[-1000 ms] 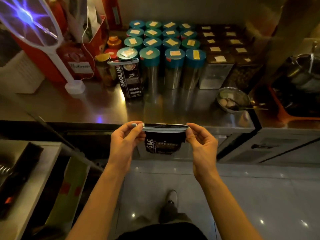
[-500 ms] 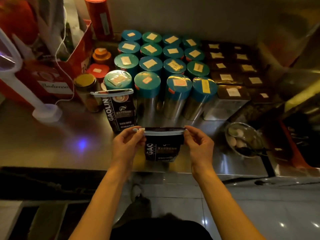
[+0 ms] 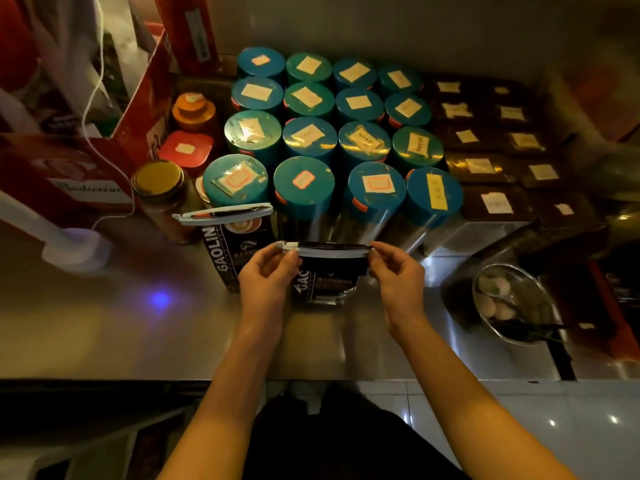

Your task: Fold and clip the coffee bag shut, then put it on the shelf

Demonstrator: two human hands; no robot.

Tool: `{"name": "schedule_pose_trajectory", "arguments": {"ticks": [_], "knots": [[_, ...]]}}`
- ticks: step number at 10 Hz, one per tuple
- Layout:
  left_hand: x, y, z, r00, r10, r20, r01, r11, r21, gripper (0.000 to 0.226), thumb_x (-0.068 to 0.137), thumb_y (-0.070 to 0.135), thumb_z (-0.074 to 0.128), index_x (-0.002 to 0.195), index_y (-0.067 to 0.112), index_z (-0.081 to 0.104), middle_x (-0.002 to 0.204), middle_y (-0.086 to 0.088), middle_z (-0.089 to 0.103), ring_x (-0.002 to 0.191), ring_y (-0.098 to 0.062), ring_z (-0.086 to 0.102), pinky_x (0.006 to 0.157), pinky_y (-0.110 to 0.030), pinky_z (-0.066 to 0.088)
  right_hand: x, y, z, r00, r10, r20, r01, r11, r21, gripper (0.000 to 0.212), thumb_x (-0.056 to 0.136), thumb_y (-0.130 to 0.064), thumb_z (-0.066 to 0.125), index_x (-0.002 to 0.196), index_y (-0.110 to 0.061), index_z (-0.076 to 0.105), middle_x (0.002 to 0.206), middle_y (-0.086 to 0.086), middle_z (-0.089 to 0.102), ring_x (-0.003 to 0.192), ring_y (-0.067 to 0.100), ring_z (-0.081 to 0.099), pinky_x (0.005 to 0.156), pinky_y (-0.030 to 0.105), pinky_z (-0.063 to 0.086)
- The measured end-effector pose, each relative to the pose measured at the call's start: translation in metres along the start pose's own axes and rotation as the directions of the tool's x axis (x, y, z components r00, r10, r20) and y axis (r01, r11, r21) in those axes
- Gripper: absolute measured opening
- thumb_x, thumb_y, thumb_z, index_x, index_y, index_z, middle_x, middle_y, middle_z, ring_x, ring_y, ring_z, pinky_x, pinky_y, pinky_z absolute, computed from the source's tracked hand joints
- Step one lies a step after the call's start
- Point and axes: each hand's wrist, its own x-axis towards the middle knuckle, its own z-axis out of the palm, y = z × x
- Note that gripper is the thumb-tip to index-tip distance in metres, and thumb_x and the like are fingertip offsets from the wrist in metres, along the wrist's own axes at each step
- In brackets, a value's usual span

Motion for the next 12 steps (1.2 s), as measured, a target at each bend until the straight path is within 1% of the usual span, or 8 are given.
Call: {"name": "schedule_pose_trajectory", "arguments": {"ticks": [2, 4, 6, 7, 8, 10, 11, 12], "knots": [[0.021, -0.001, 0.005, 0.999, 0.016, -0.043, -0.014, 0.999, 0.041, 0.044, 0.085, 0.0, 0.066, 0.126, 0.01, 0.054, 0.106, -0.009, 0.069, 0.096, -0.014, 0.067, 0.076, -0.018, 0.054, 0.023, 0.007, 0.013, 0.998, 0.038, 0.043, -0.038, 0.999, 0.0, 0.024, 0.092, -0.005, 0.061, 0.112, -0.018, 0.067, 0.107, 0.006, 0.071, 0.101, 0.015, 0.067, 0.084, 0.021, 0.056], [0.03, -0.003, 0.017, 0.997, 0.027, -0.078, -0.018, 0.994, 0.109, 0.054, 0.087, -0.002, 0.063, 0.137, 0.008, 0.046, 0.118, -0.01, 0.066, 0.104, -0.015, 0.065, 0.085, -0.022, 0.053, 0.047, 0.006, 0.021, 0.995, 0.077, 0.06, -0.078, 0.997, 0.023, 0.031, 0.089, 0.003, 0.061, 0.117, -0.011, 0.064, 0.105, 0.004, 0.069, 0.097, 0.011, 0.065, 0.089, 0.022, 0.054], [0.035, -0.004, 0.029, 0.996, 0.055, -0.07, -0.04, 0.98, 0.196, 0.062, 0.087, -0.004, 0.061, 0.143, 0.006, 0.037, 0.133, -0.01, 0.058, 0.122, -0.019, 0.057, 0.09, -0.022, 0.05, 0.055, 0.004, 0.025, 0.997, 0.071, 0.035, -0.071, 0.997, -0.01, 0.031, 0.088, 0.002, 0.061, 0.117, -0.009, 0.064, 0.105, 0.002, 0.069, 0.096, 0.009, 0.065, 0.082, 0.016, 0.053], [0.036, -0.005, 0.033, 0.994, 0.072, -0.079, -0.051, 0.97, 0.239, 0.062, 0.088, -0.004, 0.061, 0.143, 0.007, 0.036, 0.136, -0.012, 0.057, 0.124, -0.019, 0.056, 0.092, -0.022, 0.047, 0.057, 0.004, 0.024, 0.995, 0.065, 0.072, -0.065, 0.998, -0.005, 0.033, 0.088, 0.004, 0.059, 0.119, -0.007, 0.063, 0.106, -0.001, 0.068, 0.096, 0.0, 0.064, 0.081, 0.01, 0.053], [0.036, -0.002, 0.032, 0.994, 0.084, -0.072, -0.063, 0.964, 0.258, 0.061, 0.088, -0.001, 0.062, 0.143, 0.009, 0.038, 0.137, -0.011, 0.056, 0.124, -0.018, 0.056, 0.092, -0.022, 0.047, 0.058, 0.002, 0.024, 0.995, 0.052, 0.082, -0.054, 0.998, 0.014, 0.033, 0.087, 0.007, 0.058, 0.117, -0.008, 0.063, 0.106, 0.001, 0.069, 0.096, 0.0, 0.064, 0.082, 0.01, 0.053], [0.031, 0.006, 0.026, 0.989, 0.149, -0.002, -0.141, 0.939, 0.313, 0.051, 0.088, 0.008, 0.066, 0.136, 0.012, 0.048, 0.13, -0.008, 0.06, 0.112, -0.009, 0.061, 0.091, -0.021, 0.051, 0.049, -0.001, 0.022, 0.997, 0.025, 0.067, -0.024, 1.0, -0.012, 0.036, 0.088, 0.004, 0.061, 0.122, -0.006, 0.06, 0.116, 0.009, 0.068, 0.105, 0.014, 0.065, 0.093, 0.02, 0.053], [0.025, 0.008, 0.018, 0.975, 0.215, 0.049, -0.218, 0.904, 0.368, 0.046, 0.089, 0.013, 0.066, 0.132, 0.013, 0.051, 0.126, -0.009, 0.062, 0.106, -0.006, 0.063, 0.084, -0.014, 0.051, 0.034, -0.004, 0.014, 0.997, -0.05, 0.052, 0.056, 0.991, -0.12, 0.036, 0.089, -0.004, 0.064, 0.124, -0.009, 0.06, 0.119, 0.009, 0.067, 0.109, 0.015, 0.063, 0.095, 0.022, 0.051], [0.018, 0.004, 0.008, 0.966, 0.246, 0.084, -0.258, 0.873, 0.413, 0.044, 0.089, 0.017, 0.066, 0.13, 0.014, 0.052, 0.125, -0.009, 0.062, 0.108, -0.012, 0.063, 0.081, -0.012, 0.051, 0.017, -0.003, 0.009, 0.996, -0.086, 0.034, 0.091, 0.979, -0.18, 0.035, 0.09, -0.008, 0.063, 0.125, -0.01, 0.06, 0.118, 0.006, 0.067, 0.109, 0.012, 0.062, 0.095, 0.021, 0.05]]}}
